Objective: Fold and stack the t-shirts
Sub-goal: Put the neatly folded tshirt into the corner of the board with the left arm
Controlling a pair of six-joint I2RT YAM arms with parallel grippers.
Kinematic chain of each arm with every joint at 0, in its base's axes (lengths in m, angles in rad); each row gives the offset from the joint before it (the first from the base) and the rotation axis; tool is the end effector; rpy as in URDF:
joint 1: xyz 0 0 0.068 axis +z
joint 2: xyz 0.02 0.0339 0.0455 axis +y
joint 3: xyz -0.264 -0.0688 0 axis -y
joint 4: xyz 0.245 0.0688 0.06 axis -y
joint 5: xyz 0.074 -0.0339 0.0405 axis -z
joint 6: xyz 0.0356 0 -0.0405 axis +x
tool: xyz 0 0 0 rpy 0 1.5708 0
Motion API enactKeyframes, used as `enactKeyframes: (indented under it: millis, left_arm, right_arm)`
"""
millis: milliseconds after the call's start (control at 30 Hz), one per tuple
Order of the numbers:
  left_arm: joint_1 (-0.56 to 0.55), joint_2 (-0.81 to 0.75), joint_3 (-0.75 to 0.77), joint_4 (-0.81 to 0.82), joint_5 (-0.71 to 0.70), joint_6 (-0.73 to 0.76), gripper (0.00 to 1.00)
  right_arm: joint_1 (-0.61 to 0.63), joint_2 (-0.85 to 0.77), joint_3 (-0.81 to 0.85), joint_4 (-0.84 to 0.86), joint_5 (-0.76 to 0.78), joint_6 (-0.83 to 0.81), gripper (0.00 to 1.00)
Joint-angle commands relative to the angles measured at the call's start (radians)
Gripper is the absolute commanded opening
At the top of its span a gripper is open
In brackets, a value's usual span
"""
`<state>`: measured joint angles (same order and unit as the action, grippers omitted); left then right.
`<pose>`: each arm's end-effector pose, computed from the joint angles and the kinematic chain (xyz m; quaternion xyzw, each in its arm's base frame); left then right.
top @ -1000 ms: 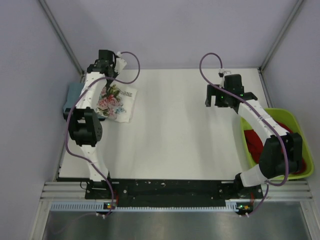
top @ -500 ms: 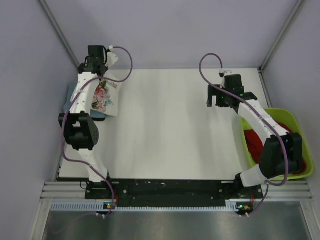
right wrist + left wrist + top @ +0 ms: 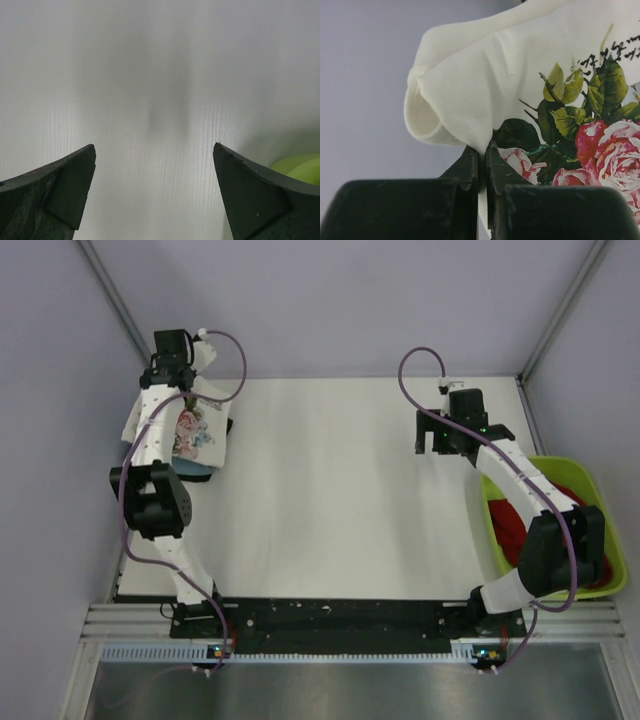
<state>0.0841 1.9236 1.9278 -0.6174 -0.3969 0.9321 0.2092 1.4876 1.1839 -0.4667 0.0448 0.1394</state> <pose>0.4406 0.0510 0.3608 0.2752 0.8304 0.3726 0.3095 0.3216 0.0666 0.2843 -0.0234 0.9205 0.0472 0.3872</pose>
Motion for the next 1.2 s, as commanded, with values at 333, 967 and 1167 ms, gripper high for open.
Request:
enactKeyframes:
  millis: [333, 967, 1167]
  left_arm:
    - [0.081, 0.256, 0.134, 0.254, -0.129, 0.076, 0.00]
    - [0.120, 0.313, 0.086, 0.378, -0.189, 0.077, 0.64]
    - [0.031, 0.155, -0.051, 0.286, -0.136, -0.008, 0.64]
  right_arm:
    - [0.004, -0.039, 0.002, -0.003, 0.036, -0.035, 0.99]
    - [0.004, -0.043, 0.003, -0.003, 0.029, -0.044, 0.99]
    - [0.006, -0.044, 0.003, -0.004, 0.017, -0.044, 0.99]
